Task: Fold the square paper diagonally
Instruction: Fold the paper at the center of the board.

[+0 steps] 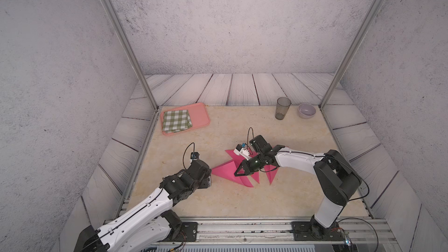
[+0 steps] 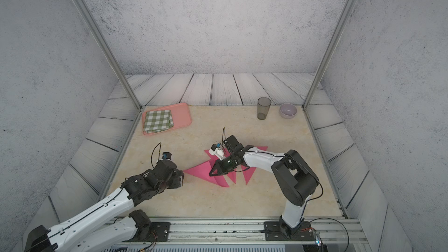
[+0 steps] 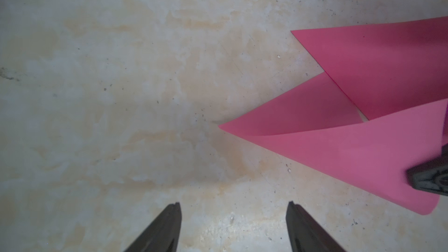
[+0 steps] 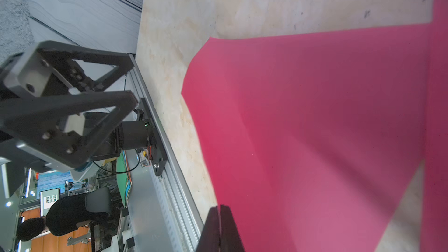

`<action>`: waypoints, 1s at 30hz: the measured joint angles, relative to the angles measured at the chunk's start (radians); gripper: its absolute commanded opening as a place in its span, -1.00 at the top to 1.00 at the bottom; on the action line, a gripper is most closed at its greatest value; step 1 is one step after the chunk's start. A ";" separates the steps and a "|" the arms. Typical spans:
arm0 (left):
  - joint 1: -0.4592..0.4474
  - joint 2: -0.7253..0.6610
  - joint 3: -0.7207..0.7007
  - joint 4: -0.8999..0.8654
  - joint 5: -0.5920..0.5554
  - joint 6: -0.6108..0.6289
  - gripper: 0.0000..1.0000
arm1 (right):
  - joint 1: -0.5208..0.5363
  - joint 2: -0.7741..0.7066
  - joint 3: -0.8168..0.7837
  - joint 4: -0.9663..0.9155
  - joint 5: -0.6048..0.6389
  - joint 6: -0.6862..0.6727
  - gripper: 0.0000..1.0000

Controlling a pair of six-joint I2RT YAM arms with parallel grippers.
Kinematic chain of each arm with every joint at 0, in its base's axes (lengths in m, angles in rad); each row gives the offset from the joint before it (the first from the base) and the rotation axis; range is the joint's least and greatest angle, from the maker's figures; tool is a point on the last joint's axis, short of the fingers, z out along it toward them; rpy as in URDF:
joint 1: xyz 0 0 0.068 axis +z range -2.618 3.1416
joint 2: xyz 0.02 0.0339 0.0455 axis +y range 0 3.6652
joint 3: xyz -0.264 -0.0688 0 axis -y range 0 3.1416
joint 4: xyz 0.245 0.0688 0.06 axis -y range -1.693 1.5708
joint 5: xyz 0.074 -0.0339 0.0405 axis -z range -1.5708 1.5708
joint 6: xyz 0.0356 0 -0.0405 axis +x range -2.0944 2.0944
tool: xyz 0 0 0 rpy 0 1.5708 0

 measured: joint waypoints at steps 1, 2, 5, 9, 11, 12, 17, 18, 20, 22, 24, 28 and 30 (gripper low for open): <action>0.000 0.000 0.000 0.005 0.009 0.006 -0.50 | -0.004 0.002 0.000 -0.002 -0.011 0.000 0.87; 0.000 -0.002 0.002 0.008 0.019 0.013 -0.50 | -0.008 0.004 0.000 -0.005 -0.016 0.000 0.88; 0.000 -0.016 0.012 0.009 0.037 0.029 -0.50 | -0.011 0.011 0.001 -0.024 -0.024 -0.003 0.88; 0.000 -0.077 0.021 -0.005 0.037 0.045 -0.51 | -0.008 0.013 0.001 -0.045 -0.041 -0.011 0.89; 0.000 -0.115 0.021 -0.014 0.039 0.056 -0.51 | 0.000 0.013 0.001 -0.056 -0.051 -0.021 0.90; 0.000 -0.129 0.021 -0.017 0.044 0.062 -0.51 | 0.005 0.013 0.001 -0.063 -0.057 -0.027 0.90; 0.000 -0.151 0.021 -0.016 0.121 0.078 -0.41 | 0.034 0.013 -0.021 -0.066 -0.116 -0.039 0.91; -0.001 -0.146 0.021 -0.014 0.139 0.081 -0.39 | 0.038 0.013 -0.030 -0.069 -0.126 -0.043 0.91; -0.013 -0.132 0.018 -0.001 0.176 0.087 -0.38 | 0.042 0.013 -0.044 -0.090 -0.146 -0.057 0.91; -0.038 -0.113 0.013 0.010 0.197 0.093 -0.37 | 0.042 0.013 -0.047 -0.122 -0.163 -0.077 0.92; -0.068 -0.098 0.007 0.024 0.215 0.106 -0.36 | 0.040 0.013 -0.047 -0.145 -0.170 -0.100 0.92; -0.109 -0.101 -0.032 0.074 0.248 0.135 -0.36 | 0.036 0.013 -0.047 -0.174 -0.177 -0.129 0.92; -0.117 -0.102 -0.065 0.110 0.261 0.146 -0.37 | 0.033 0.013 -0.047 -0.184 -0.182 -0.142 0.92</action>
